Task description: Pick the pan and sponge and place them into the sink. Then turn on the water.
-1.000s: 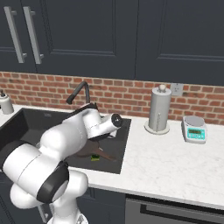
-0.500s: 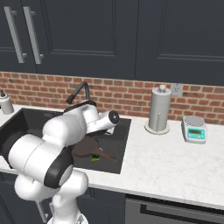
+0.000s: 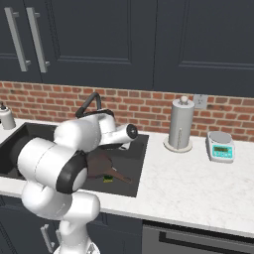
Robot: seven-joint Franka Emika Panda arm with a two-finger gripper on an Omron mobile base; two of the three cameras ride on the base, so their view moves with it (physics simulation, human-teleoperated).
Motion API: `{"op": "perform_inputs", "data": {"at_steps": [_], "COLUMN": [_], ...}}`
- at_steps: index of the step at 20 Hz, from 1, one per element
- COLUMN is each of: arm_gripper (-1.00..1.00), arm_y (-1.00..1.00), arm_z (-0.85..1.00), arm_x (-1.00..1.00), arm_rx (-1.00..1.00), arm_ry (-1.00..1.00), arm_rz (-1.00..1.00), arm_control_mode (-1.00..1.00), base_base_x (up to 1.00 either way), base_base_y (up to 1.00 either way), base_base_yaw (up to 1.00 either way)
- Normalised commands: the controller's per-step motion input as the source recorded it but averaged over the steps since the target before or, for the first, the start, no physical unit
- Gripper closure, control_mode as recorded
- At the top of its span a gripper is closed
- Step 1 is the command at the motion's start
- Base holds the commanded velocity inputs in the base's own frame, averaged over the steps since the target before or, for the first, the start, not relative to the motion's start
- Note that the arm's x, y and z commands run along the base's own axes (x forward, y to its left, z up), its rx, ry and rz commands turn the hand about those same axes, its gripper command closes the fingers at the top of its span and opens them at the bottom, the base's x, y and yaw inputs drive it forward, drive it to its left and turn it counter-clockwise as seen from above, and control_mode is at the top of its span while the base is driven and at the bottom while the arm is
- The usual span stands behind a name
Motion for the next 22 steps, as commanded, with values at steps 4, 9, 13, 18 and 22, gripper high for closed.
{"op": "perform_inputs", "data": {"at_steps": [4, 9, 13, 18, 22], "arm_gripper": [-1.00, -1.00, -1.00, -1.00, -1.00], "arm_y": [0.03, 0.04, 0.01, 0.00, 0.06], "arm_z": [0.00, 0.00, 0.00, 0.00, 0.00], "arm_x": [0.28, 0.27, 0.22, 0.24, 0.21], "arm_rx": [0.05, 0.02, 0.00, 0.03, 0.02], "arm_ry": [0.00, 0.00, 0.01, 0.00, 0.00], "arm_rz": [0.00, -0.01, -0.04, -0.04, -0.04], "arm_control_mode": [-1.00, -1.00, -1.00, -1.00, -1.00], "base_base_x": [0.00, 0.00, 0.00, 0.00, 0.00], "base_base_y": [0.00, 0.00, 0.00, 0.00, 0.00], "base_base_yaw": [0.00, 0.00, 0.00, 0.00, 0.00]}}
